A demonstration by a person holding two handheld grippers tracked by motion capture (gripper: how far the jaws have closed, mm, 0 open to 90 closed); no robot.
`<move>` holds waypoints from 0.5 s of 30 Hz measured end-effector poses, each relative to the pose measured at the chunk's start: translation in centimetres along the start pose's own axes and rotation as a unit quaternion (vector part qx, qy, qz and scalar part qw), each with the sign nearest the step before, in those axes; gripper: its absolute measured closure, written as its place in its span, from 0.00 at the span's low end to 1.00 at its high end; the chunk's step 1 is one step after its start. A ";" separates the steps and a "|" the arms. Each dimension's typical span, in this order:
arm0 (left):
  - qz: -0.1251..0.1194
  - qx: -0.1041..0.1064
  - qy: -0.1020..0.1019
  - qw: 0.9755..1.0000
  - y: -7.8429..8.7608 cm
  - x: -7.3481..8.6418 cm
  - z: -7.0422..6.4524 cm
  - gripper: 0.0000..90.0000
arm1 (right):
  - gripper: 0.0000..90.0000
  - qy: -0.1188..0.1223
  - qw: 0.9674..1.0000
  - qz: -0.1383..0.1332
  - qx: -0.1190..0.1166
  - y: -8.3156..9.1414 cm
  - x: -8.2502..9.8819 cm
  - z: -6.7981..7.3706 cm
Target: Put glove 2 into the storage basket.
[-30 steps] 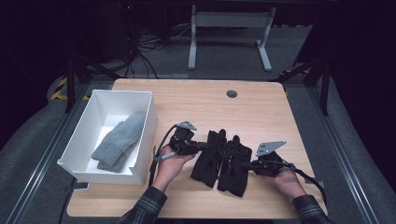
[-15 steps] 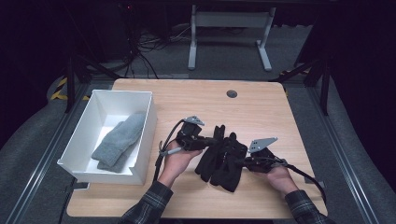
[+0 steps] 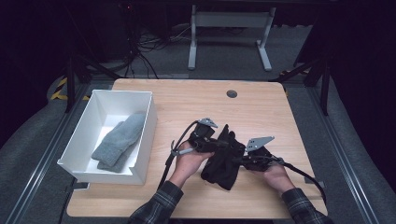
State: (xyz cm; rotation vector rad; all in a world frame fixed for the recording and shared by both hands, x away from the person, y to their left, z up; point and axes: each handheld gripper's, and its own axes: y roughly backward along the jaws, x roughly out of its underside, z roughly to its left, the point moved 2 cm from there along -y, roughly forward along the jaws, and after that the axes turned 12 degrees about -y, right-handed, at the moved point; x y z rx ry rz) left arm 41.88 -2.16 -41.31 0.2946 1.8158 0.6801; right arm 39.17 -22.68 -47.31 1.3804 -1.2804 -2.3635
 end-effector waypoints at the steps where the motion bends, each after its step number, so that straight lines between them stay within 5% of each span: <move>1: 0.002 0.003 -0.003 1.000 -0.4 0.0 -0.1 0.96 | 1.00 -0.001 1.000 0.000 0.000 0.0 0.0 0.0; 9: 0.013 0.007 -0.001 1.000 -2.0 0.2 -0.5 0.96 | 1.00 0.011 1.000 -0.007 0.016 0.8 -0.1 0.0; 10: 0.013 0.008 -0.001 1.000 -2.1 0.2 -0.5 0.96 | 1.00 0.002 1.000 -0.021 0.022 2.1 0.1 -0.6; 15: 0.019 0.016 -0.002 1.000 -3.1 0.4 -0.8 0.96 | 1.00 -0.010 0.999 -0.013 0.028 2.5 1.0 -1.4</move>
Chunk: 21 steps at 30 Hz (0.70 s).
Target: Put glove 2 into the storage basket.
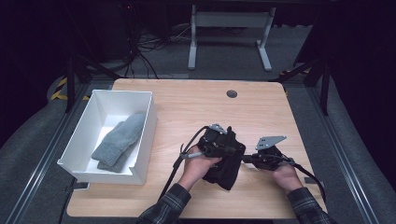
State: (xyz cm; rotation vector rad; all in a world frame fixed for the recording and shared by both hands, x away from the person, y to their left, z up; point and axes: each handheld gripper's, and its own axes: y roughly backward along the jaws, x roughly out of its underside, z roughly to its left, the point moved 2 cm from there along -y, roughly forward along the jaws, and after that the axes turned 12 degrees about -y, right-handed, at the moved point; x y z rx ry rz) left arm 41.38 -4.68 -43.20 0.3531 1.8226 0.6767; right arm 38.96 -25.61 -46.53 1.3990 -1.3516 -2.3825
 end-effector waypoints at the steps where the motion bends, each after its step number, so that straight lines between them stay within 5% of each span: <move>1: 0.002 0.003 -0.002 1.000 -0.3 0.0 -0.1 0.96 | 1.00 0.000 1.000 0.003 0.000 -0.1 0.1 -0.1; 14: 0.022 0.023 -0.010 0.999 -3.1 0.9 -1.0 0.96 | 1.00 -0.002 1.000 0.013 0.004 -0.8 0.1 -0.3; 21: 0.011 0.038 -0.022 0.999 -2.9 0.7 -1.8 0.89 | 0.94 -0.010 0.999 0.000 0.035 0.4 0.2 -1.3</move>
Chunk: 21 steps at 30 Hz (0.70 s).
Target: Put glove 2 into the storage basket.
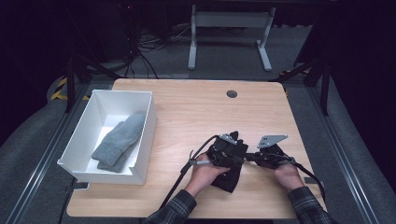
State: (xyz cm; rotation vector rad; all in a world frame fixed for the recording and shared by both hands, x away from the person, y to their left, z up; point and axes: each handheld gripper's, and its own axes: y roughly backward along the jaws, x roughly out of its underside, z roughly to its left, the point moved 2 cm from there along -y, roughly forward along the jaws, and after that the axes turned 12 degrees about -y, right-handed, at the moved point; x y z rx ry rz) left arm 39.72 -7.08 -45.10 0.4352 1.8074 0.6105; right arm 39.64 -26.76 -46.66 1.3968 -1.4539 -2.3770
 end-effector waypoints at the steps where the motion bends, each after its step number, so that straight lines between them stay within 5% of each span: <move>1: 0.001 0.001 -0.002 1.000 0.1 0.0 -0.1 0.89 | 0.90 -0.003 1.000 -0.003 0.006 0.2 0.1 -0.3; 4: 0.013 0.007 -0.007 1.000 0.1 0.0 -0.5 0.99 | 0.78 -0.014 1.000 -0.011 0.020 0.6 0.3 -1.1; 11: 0.045 0.006 -0.006 0.999 -1.8 0.7 -0.6 1.00 | 0.49 -0.016 0.997 -0.015 0.079 0.6 0.6 -2.2; 21: 0.071 -0.012 -0.014 0.997 -1.0 1.1 -0.6 1.00 | 0.34 -0.043 0.994 -0.024 0.099 0.6 0.9 -3.4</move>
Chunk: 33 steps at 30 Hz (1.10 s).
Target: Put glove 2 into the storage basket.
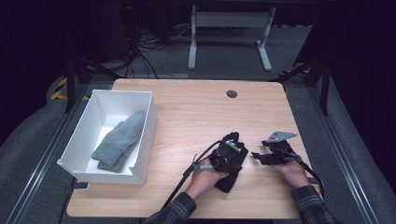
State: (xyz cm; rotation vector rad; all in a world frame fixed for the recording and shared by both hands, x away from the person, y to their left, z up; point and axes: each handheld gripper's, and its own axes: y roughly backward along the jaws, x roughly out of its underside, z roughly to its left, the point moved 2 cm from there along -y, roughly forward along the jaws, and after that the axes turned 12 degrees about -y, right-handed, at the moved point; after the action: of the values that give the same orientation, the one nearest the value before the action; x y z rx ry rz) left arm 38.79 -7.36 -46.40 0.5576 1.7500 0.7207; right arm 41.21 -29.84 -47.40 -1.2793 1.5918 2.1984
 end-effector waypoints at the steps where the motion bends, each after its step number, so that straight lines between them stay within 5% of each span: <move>1: 0.005 -0.001 -0.002 1.000 0.3 0.2 0.1 1.00 | 0.33 -0.001 1.000 -0.002 -0.001 0.0 0.0 0.0; 16: 0.025 -0.044 0.012 0.999 4.7 4.2 1.1 1.00 | 0.26 -0.014 1.000 -0.021 -0.018 -0.3 0.5 -0.2; 19: 0.021 -0.053 0.000 0.998 5.5 4.3 1.1 1.00 | 0.24 -0.013 0.999 -0.027 -0.021 -0.4 0.6 -0.2; 26: 0.032 -0.088 -0.051 0.994 7.0 2.7 2.0 0.61 | 0.22 -0.013 0.999 -0.025 -0.021 -0.4 0.6 -0.2; 33: 0.042 -0.116 -0.082 0.989 6.3 2.0 3.9 0.31 | 0.21 -0.011 0.999 -0.024 -0.021 -0.5 0.6 -0.2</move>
State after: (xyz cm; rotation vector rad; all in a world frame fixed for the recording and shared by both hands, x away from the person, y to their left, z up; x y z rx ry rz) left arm 42.00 -0.82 -44.09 0.5172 1.4728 0.8986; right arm 41.19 -30.04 -48.18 -1.2852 1.4975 2.2204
